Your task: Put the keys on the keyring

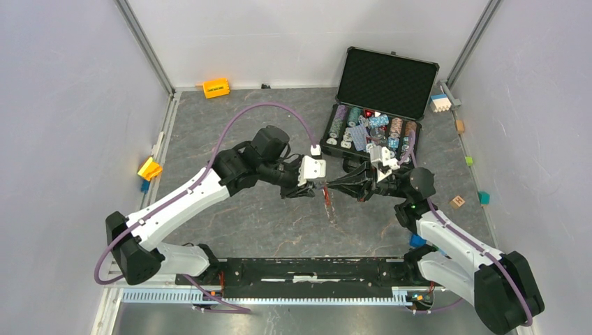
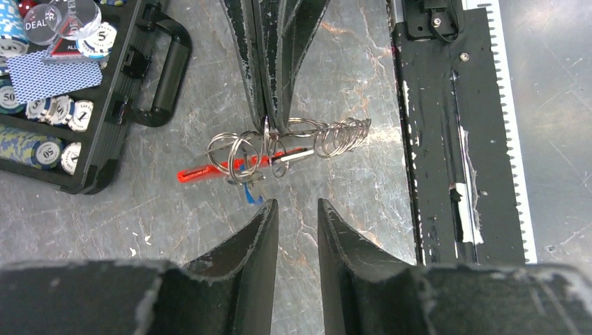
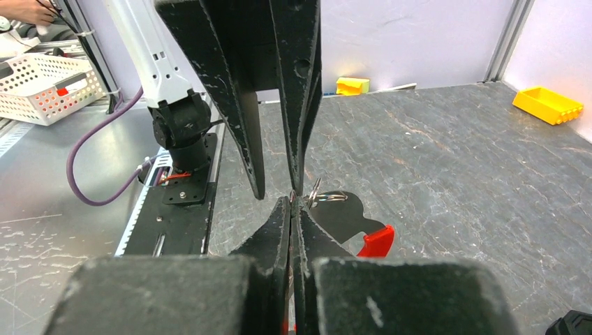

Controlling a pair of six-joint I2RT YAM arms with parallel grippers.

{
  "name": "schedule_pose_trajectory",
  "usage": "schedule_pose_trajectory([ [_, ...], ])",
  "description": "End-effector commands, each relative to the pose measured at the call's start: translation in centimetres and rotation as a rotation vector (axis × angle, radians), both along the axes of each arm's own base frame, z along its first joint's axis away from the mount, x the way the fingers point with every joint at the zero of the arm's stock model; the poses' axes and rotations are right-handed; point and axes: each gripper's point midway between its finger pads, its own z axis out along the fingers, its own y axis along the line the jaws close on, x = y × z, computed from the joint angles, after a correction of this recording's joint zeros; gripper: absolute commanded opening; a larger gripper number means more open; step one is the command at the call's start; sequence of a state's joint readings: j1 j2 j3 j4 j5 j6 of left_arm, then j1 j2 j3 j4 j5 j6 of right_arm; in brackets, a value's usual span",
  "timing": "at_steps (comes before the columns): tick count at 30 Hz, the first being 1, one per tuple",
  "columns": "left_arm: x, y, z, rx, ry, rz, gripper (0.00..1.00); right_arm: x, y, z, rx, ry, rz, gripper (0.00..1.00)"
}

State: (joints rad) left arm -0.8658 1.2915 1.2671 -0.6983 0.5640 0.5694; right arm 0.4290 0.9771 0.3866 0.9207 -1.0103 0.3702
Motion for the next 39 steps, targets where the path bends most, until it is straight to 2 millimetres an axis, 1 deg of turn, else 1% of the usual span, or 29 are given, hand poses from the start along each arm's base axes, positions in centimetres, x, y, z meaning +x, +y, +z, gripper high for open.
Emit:
schedule_pose_trajectory([
  [1,0.2,-1.5,1.8,-0.129,-0.055,-0.073,0.34,-0.3,-0.2,2.6,0.048,-0.085,0.007,0.0],
  [5,0.7,-1.7,1.9,-0.153,-0.035,-0.063,0.34,-0.3,-0.2,2.5,0.047,-0.083,0.009,0.0],
  [11,0.4,-2.3,2.1,-0.169,0.018,-0.078,0.31,-0.3,-0.2,2.3,0.049,-0.078,0.01,0.0],
  [15,0.1,-2.6,1.6,-0.167,0.063,-0.091,0.27,-0.4,-0.2,2.3,0.049,-0.079,0.01,0.0],
  [19,0.2,-2.7,1.7,-0.166,0.072,-0.086,0.21,-0.3,-0.2,2.2,0.05,-0.078,0.009,0.0],
  [23,0.2,-2.7,1.8,-0.164,0.08,-0.082,0.19,-0.3,-0.2,2.1,0.047,-0.078,0.007,0.0],
  [26,0.3,-2.5,2.0,-0.161,0.078,-0.075,0.19,-0.3,-0.2,2.1,0.047,-0.079,0.008,0.0],
  [34,1.4,-2.2,2.5,-0.163,0.064,-0.027,0.27,-0.3,-0.2,2.0,0.046,-0.078,0.007,0.0],
  [39,1.2,-2.3,2.8,-0.175,0.078,-0.037,0.28,-0.2,-0.2,2.0,0.045,-0.076,0.007,0.0],
])
